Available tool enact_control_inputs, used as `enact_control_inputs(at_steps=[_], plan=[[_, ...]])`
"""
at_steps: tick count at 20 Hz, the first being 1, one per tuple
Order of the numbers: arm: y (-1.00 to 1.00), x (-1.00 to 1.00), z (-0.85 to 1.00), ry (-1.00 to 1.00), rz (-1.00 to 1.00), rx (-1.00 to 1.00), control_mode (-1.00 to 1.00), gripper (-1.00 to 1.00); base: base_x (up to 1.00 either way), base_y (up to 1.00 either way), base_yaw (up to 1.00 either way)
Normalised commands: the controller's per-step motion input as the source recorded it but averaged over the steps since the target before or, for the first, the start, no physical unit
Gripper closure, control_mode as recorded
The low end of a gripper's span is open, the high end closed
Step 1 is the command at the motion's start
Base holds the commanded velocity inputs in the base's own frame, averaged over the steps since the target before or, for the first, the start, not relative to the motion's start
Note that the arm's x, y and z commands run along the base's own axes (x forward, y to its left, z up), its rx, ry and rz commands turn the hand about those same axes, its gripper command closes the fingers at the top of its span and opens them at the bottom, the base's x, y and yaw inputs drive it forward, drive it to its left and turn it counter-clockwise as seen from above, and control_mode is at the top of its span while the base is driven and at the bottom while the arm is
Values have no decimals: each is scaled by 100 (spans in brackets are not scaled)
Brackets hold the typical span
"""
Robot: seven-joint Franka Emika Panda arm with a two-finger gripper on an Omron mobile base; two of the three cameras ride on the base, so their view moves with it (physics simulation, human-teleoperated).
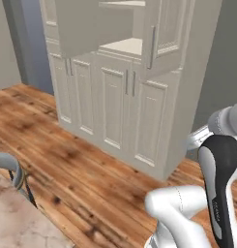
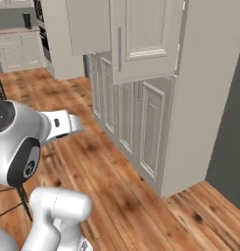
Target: Retrieve the tupperware and aluminum foil from the cabinet and place them on the dining counter near the plate with squash and lemon wedge to prepare for storing leftovers.
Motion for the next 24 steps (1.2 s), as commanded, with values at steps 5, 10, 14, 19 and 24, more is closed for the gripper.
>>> enact_control_inputs(at_steps=[5, 10, 14, 19, 24], plan=[[0, 0, 0, 0, 0, 0, 100, -100, 100, 0, 46], [0, 0, 0, 0, 0, 0, 100, -100, 100, 7, 43], [0, 0, 0, 0, 0, 0, 100, -100, 100, 3, 24], [0, 0, 0, 0, 0, 0, 100, -100, 94, -19, -18], [0, 0, 0, 0, 0, 0, 100, -100, 84, 0, -53]])
